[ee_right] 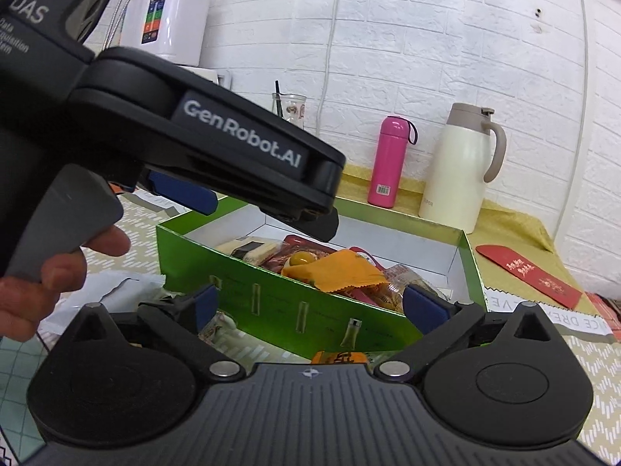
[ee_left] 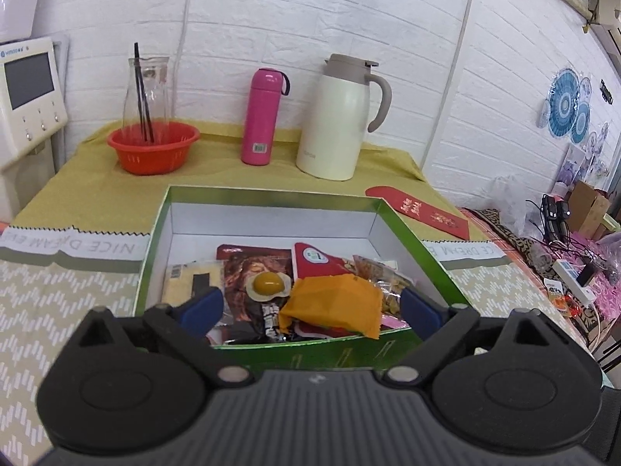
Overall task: Organize snacks
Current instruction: 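Grasp the white pouch with the left gripper while the right gripper grasps the sausage-stick packet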
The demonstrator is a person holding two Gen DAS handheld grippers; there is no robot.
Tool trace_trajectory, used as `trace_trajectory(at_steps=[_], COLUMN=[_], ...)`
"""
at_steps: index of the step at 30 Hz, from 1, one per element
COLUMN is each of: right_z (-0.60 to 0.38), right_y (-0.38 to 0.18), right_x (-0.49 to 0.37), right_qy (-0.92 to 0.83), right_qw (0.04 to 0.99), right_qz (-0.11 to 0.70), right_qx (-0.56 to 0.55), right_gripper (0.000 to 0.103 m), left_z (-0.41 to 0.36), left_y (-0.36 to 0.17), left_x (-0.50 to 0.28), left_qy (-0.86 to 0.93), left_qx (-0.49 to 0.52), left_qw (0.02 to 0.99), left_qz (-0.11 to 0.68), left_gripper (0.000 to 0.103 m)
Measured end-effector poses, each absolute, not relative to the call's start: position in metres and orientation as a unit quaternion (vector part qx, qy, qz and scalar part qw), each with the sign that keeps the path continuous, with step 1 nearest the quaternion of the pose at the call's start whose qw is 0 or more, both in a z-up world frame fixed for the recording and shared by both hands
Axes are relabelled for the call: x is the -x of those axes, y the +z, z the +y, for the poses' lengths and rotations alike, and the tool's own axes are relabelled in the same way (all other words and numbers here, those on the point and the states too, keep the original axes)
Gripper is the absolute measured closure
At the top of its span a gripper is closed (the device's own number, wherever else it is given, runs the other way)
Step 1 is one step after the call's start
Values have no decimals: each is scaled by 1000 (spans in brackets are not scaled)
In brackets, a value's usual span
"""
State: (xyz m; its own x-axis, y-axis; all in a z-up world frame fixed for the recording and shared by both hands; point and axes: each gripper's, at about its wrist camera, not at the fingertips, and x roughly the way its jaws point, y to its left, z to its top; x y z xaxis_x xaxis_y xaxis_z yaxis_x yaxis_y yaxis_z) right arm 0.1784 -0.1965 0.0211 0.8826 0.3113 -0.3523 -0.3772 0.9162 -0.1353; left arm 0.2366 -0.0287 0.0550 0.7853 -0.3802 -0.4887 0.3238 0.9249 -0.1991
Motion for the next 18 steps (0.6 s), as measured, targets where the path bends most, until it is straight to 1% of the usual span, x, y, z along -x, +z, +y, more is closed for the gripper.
trace_trajectory(at_steps=[9,15,18], right_z=[-191,-194,-194], right_y=[23,13,8], right_x=[-157,-144,-131], right_qy=[189,202,226], right_qw=[961,949,943], right_qz=[173,237,244], right_qx=[100,53,30], right_gripper=[0,0,0], left_z=[-27,0,25], left_y=[62,56,48], left_x=[-206,-176,-164], left_qy=[-197,-177,-166], left_qx=[38,51,62], left_qw=[944,940,937], left_qz=[261,286,300], left_gripper=[10,10,10])
